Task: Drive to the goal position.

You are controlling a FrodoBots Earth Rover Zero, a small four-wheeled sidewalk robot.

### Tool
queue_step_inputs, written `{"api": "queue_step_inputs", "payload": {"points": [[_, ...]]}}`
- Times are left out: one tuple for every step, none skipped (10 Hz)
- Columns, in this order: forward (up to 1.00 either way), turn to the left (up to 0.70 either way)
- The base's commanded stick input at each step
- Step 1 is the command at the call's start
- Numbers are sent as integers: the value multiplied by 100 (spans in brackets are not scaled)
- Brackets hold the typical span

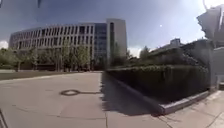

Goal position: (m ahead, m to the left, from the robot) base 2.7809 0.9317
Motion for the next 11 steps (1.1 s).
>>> {"api": "queue_step_inputs", "payload": {"points": [[85, 0], [85, 0], [85, 0], [85, 0], [85, 0], [85, 0], [85, 0], [85, 0], [85, 0], [85, 0], [85, 0]]}}
